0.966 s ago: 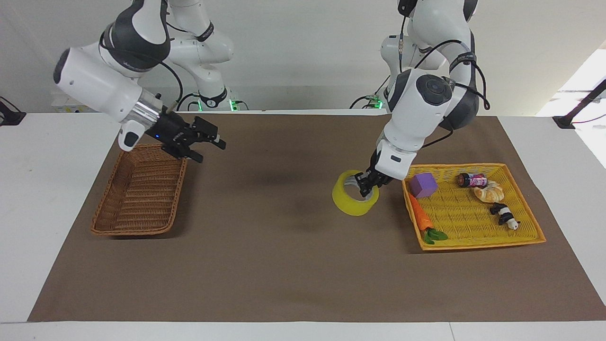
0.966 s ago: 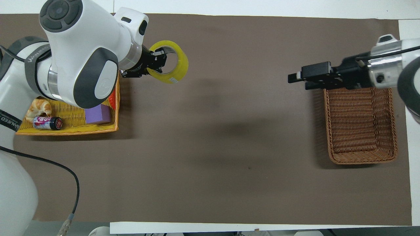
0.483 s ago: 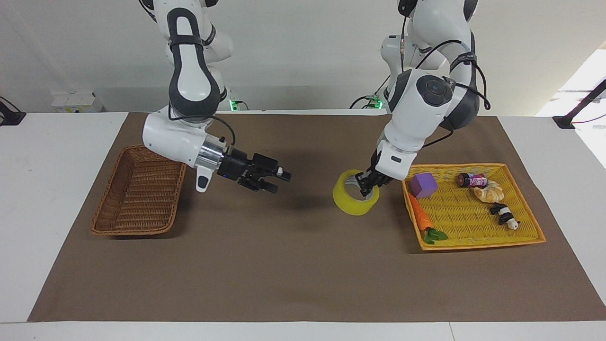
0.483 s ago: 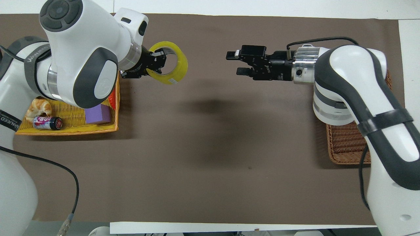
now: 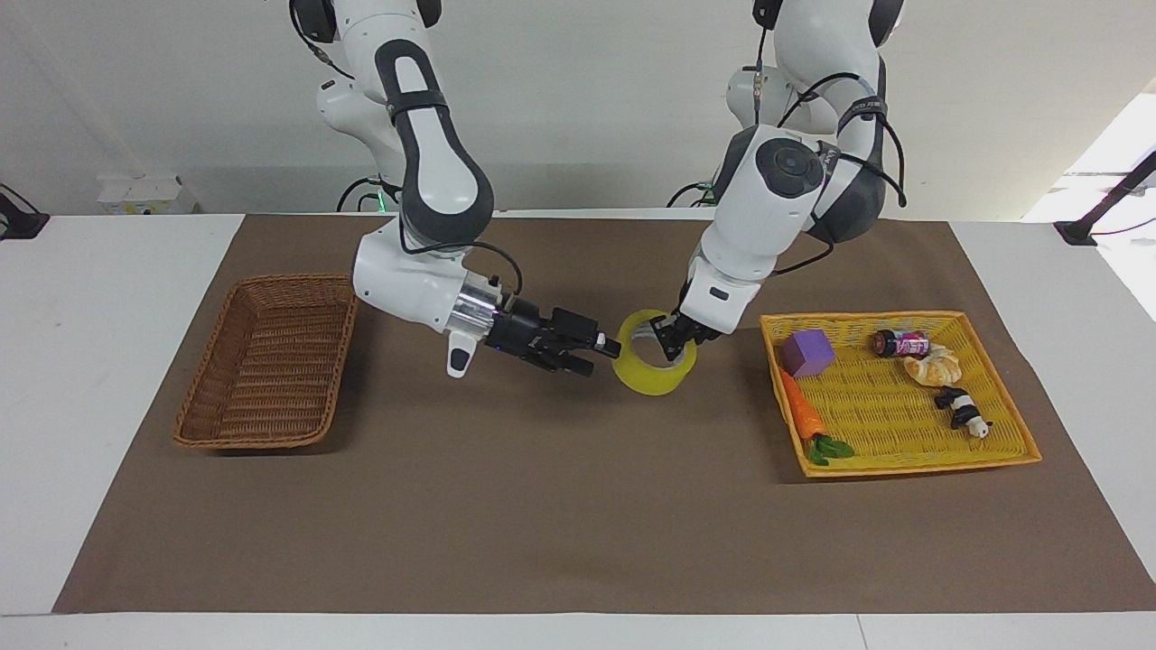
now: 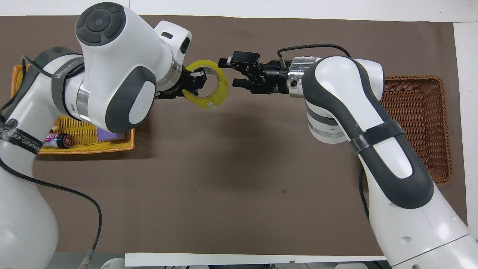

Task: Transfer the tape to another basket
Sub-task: 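Grasp the tape with the right gripper while the left gripper releases it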

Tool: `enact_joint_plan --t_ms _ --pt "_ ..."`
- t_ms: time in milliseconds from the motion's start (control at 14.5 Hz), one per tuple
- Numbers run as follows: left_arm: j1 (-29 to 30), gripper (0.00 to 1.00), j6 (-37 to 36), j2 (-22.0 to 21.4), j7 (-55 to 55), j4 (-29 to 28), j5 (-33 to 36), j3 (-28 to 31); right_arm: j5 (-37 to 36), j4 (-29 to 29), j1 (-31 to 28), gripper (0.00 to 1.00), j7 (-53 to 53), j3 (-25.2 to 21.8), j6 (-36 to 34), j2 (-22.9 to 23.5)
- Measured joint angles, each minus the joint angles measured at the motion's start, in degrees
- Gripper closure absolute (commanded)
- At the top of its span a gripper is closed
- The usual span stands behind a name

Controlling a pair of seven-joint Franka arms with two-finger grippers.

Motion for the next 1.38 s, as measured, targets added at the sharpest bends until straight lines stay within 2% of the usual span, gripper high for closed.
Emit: enact_joint_plan --t_ms 345,621,690,828,966,1034,1103,1172,1241,1379 --pt "-0.9 1.00 -0.8 -0.2 -0.2 0.0 0.0 0.0 1.6 0.0 0.4 0.00 0.3 0.0 0.0 0.9" --pt "-1.0 1.00 -0.9 -0.2 -0.2 -0.1 0.0 0.0 1.6 -0.1 -0.8 0.00 0.4 -0.1 -4.2 0.9" --pt "-1.0 1.00 -0.9 -0.2 -0.2 -0.1 0.0 0.0 1.6 -0.2 -1.4 0.04 0.3 -0.1 -5.9 0.9" --pt "-1.0 1.00 -0.9 -0.2 -0.2 -0.1 0.0 0.0 1.6 -1.0 -2.4 0.16 -1.3 -0.2 -7.8 0.9" --pt "-1.0 1.00 -0.9 -0.2 -0.2 -0.1 0.0 0.0 1.6 -1.8 -2.5 0.37 -2.8 -0.2 -8.1 0.8" --pt "-1.0 1.00 -1.1 -0.2 -0.2 -0.1 0.0 0.0 1.7 -2.0 -2.5 0.51 -3.1 -0.2 -8.3 0.8" --pt "-1.0 1.00 -1.2 -0.2 -0.2 -0.3 0.0 0.0 1.6 -2.1 -2.5 0.77 -3.1 -0.2 -8.6 0.6" --pt "-1.0 1.00 -1.2 -0.3 -0.2 -0.3 0.0 0.0 1.6 -2.2 -2.5 0.92 -3.1 -0.2 -8.9 0.5" --pt "-1.0 1.00 -1.6 -0.3 -0.2 -0.3 -0.3 0.0 1.6 -2.2 -2.7 1.00 -3.7 -0.3 -9.6 0.4" --pt "-1.1 1.00 -1.6 -0.6 -0.2 -0.3 -0.9 0.0 1.6 -2.3 -3.5 1.00 -4.2 -0.3 -11.7 0.4"
